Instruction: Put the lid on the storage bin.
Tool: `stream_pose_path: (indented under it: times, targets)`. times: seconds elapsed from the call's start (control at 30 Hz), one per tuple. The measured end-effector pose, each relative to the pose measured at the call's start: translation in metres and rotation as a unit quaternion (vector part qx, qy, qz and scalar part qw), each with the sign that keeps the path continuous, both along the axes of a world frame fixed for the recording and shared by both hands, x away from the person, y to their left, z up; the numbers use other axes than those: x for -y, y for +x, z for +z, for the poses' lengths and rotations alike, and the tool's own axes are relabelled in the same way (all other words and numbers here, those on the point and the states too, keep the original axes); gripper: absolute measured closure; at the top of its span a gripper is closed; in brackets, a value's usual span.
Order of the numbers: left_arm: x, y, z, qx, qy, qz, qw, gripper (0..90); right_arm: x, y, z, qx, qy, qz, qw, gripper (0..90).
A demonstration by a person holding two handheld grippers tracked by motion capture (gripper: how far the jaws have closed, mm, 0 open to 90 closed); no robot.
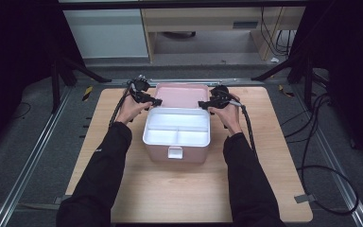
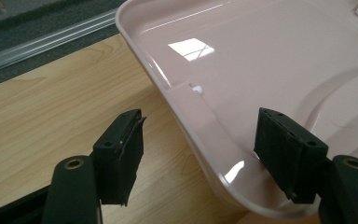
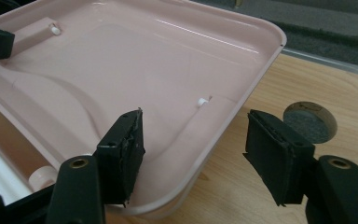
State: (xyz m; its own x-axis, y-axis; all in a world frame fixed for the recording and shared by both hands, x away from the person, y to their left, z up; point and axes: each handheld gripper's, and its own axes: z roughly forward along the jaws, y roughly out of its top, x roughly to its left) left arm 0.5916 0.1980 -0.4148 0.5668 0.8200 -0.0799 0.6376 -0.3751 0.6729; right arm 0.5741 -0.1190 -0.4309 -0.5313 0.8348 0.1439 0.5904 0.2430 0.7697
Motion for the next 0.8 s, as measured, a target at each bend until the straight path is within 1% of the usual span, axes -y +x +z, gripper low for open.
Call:
stream_pose_path:
  times: [0.03,0.2,0.27,0.33,0.37,0.47,0.53,0.63,0.73,0.8]
  targets:
    - [0.001,0.001,-0.001,0.000,0.001,-0.003,1.0000,32.9,0.000,0.001,-0.001,-0.002,0.004,-0.001,1.0000,37.3]
    - [0.003,0.003,-0.005,0.000,-0.013,-0.008,0.9999,37.7,0.000,0.005,-0.006,-0.011,0.015,-0.004,0.9998,38.0]
    - [0.003,0.003,-0.006,-0.003,-0.018,-0.010,0.9998,39.6,0.001,0.008,-0.008,-0.018,0.029,-0.006,0.9994,38.4]
    - [0.003,0.003,-0.006,-0.005,-0.021,-0.012,0.9997,41.5,0.001,0.009,-0.009,-0.017,0.035,-0.005,0.9992,40.3]
    - [0.003,0.003,-0.006,-0.006,-0.023,-0.012,0.9997,41.5,0.000,0.009,-0.009,-0.017,0.036,-0.004,0.9992,39.4]
    - [0.001,0.003,-0.005,-0.011,-0.026,-0.014,0.9995,42.0,0.000,0.010,-0.009,-0.018,0.035,-0.004,0.9992,40.1]
    - [0.001,0.002,-0.004,-0.010,-0.022,-0.015,0.9996,42.7,0.001,0.009,-0.008,-0.015,0.034,-0.004,0.9993,41.6]
    - [0.002,0.000,-0.001,-0.007,-0.018,-0.015,0.9997,43.8,0.002,0.009,-0.006,-0.013,0.039,-0.004,0.9992,42.6]
    - [-0.001,-0.002,0.003,-0.008,-0.024,-0.016,0.9996,45.6,0.003,0.008,-0.003,-0.009,0.044,-0.006,0.9990,43.2]
    - [-0.003,-0.002,0.005,-0.008,-0.032,-0.014,0.9994,46.3,0.003,0.007,-0.001,-0.003,0.045,-0.007,0.9990,43.3]
